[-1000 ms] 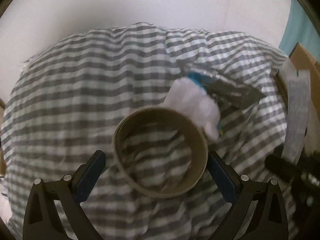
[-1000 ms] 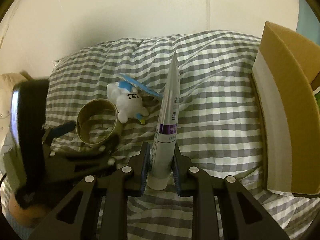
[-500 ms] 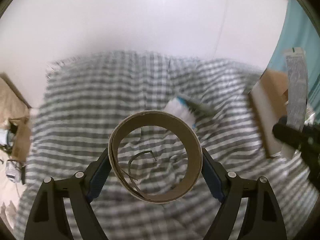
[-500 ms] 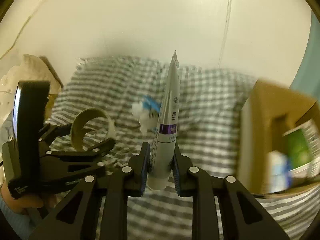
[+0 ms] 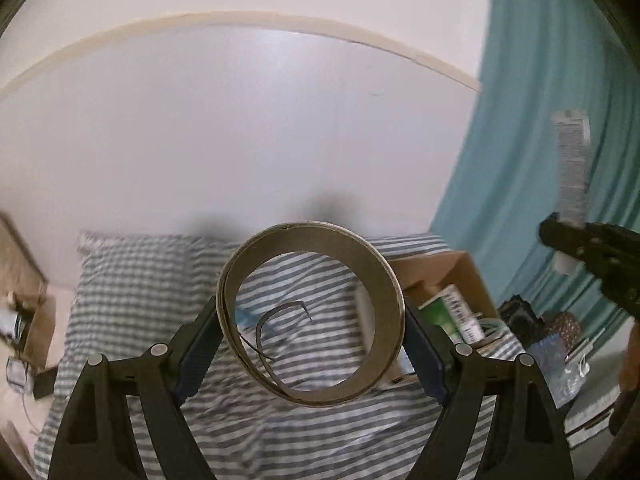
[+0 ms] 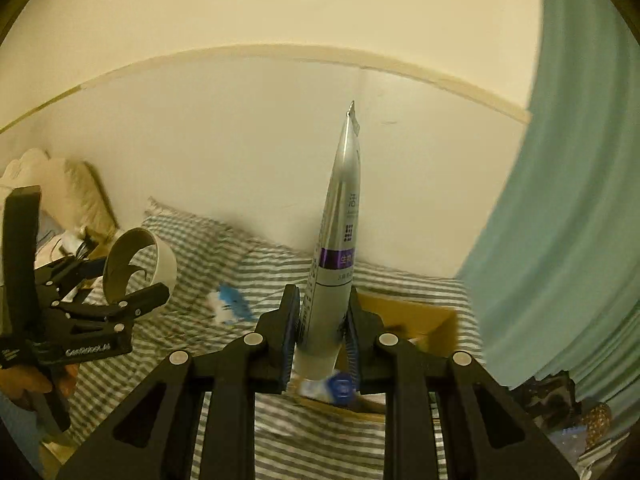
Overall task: Organize objects
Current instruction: 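Lower the tape roll and white tube into the cardboard box and release, then withdraw both tools from the box toward the plush toy, then grasp the white plush toy with the right tool, then grasp the blue blister pack with the left tool while the right tool holds the plush toy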
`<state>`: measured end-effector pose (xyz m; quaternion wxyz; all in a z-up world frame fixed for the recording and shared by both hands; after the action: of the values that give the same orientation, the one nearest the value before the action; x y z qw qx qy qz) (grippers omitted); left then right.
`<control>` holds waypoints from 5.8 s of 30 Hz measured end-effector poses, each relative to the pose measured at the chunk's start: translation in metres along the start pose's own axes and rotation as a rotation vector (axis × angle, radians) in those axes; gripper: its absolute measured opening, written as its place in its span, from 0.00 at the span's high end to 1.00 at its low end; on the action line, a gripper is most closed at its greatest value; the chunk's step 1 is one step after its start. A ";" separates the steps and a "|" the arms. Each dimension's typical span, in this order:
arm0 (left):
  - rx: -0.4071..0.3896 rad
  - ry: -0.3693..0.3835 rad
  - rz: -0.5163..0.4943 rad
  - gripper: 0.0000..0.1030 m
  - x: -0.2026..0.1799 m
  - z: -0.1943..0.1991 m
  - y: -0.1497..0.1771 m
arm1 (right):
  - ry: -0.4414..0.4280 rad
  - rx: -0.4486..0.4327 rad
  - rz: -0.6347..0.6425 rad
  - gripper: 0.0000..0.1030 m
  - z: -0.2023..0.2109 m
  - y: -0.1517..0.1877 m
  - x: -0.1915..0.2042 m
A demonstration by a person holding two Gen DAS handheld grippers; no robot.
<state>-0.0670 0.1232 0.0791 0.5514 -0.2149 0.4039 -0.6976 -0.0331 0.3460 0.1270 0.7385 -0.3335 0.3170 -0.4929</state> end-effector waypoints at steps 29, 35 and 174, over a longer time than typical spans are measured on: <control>0.153 0.028 -0.177 0.00 -0.136 -0.163 0.013 | 0.111 0.224 -0.182 0.36 -0.153 0.086 -0.132; 0.117 0.033 -0.169 0.00 -0.117 -0.116 -0.005 | 0.140 0.117 -0.260 0.26 -0.094 0.073 -0.135; 0.184 -0.067 -0.086 0.95 0.109 -0.074 0.093 | -0.001 0.173 -0.190 0.41 -0.108 0.102 0.108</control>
<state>-0.0996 0.0386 -0.0537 0.5515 -0.2036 0.3097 -0.7473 -0.0330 0.2551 -0.0325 0.7147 -0.2976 0.2400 -0.5858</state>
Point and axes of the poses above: each gripper's, at about its wrist camera, not at the fingertips, and z roughly against the way its jaws point, x to its left, y to its underside, the point moved 1 cm from there along -z, roughly the way its jaws point, and after that the axes turned 1 degree about -x, right-handed, at the moved point
